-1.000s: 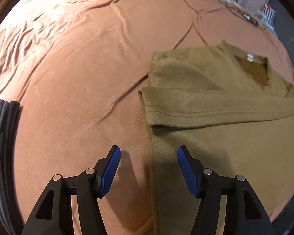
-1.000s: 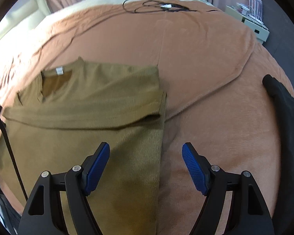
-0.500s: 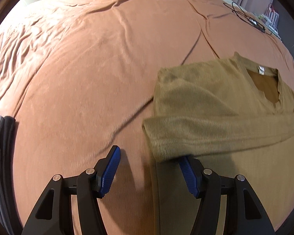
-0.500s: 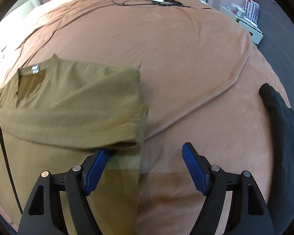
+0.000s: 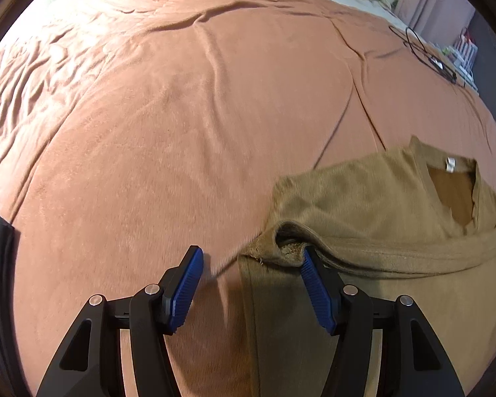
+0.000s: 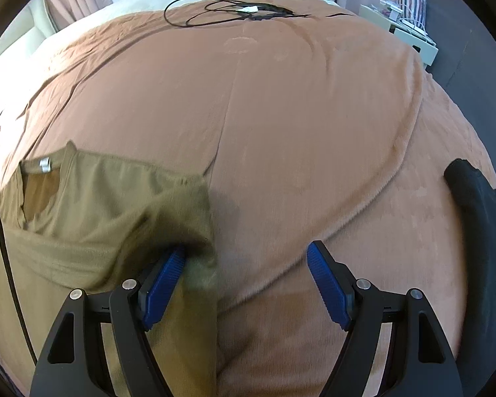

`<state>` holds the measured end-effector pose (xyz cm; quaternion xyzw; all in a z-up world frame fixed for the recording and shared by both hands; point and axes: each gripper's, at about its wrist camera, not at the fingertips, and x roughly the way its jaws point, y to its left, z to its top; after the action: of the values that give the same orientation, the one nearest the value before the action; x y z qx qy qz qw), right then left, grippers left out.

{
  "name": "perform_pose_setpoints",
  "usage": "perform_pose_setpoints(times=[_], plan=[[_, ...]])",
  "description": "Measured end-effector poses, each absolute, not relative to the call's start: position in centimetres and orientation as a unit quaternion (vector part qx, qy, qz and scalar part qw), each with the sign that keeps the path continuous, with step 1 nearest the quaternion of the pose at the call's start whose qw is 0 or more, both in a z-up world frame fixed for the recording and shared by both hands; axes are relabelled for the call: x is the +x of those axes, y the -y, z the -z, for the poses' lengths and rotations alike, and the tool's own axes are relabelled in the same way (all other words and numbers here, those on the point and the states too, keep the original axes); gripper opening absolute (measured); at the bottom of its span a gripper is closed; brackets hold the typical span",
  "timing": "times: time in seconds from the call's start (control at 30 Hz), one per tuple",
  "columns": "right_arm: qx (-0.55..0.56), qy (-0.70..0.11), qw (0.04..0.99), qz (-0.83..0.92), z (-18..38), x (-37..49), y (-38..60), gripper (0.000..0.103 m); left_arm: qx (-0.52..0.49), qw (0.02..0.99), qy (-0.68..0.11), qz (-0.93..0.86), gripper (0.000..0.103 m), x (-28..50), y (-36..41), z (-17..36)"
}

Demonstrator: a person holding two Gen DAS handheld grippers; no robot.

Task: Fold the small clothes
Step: 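Move both grippers to the folded edge of the shirt, then grasp the folded edge with both grippers and lift it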

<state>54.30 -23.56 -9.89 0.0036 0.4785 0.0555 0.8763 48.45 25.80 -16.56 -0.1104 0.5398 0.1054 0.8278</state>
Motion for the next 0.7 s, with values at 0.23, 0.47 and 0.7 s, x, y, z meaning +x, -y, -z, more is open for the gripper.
perform_pose_setpoints(times=[0.23,0.47,0.7], plan=[[0.05,-0.458,0.886,-0.051,8.9,54.2,24.6,0.075,-0.116,0.841,-0.514,-0.122,0.062,48.5,-26.1,15.3],[0.046,-0.443,0.892,-0.081,8.4,52.2,24.6,0.075,-0.142,0.854,-0.49,-0.103,0.06,47.1,-27.0,14.4],[0.031,-0.453,0.885,-0.105,9.1,52.0,24.0,0.066,-0.148,0.848,-0.503,-0.08,0.047,47.3,-26.8,16.0]])
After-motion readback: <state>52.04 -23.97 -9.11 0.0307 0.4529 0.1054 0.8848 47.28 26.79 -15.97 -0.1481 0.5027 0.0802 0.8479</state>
